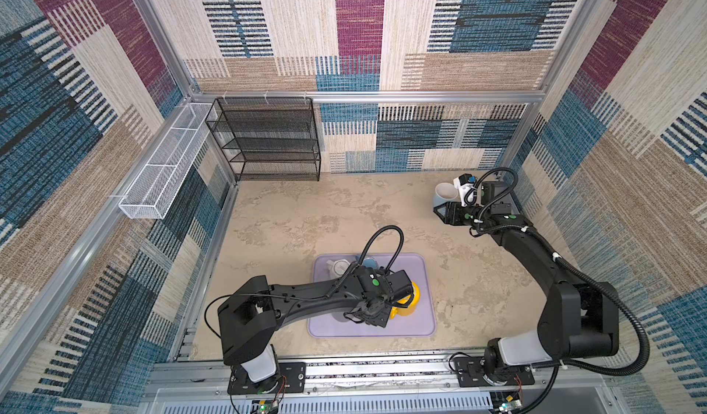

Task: Turn the mug right side up
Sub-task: Pick up the mug from the tray.

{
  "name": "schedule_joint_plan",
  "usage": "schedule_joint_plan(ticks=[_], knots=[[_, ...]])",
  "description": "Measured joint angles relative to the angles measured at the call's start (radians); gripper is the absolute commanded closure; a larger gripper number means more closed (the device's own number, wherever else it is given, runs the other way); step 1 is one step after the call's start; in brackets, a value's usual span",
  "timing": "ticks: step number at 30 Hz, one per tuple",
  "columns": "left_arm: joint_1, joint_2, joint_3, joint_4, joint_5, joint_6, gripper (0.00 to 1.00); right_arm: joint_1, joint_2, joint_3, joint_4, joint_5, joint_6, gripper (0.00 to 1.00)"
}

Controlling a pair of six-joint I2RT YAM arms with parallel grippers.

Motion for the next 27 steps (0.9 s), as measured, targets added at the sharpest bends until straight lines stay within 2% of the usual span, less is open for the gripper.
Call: schedule_joint_plan(ticks=[3, 17, 27], knots=[[0.002, 0.001, 0.001, 0.002, -0.002, 0.01, 1.0, 0.0, -0.006, 0.0, 0.0, 0.0, 0.0, 0.42], [0.021, -0.003, 0.029, -0.011, 0.04, 0.127, 1.0, 0.0, -0.03, -0.039, 0.014, -0.005, 0.02, 0.44], [0.061, -0.117, 0.046, -0.064, 0.046, 0.22, 1.0, 0.001, -0.035, -0.084, 0.046, -0.01, 0.049, 0.48]])
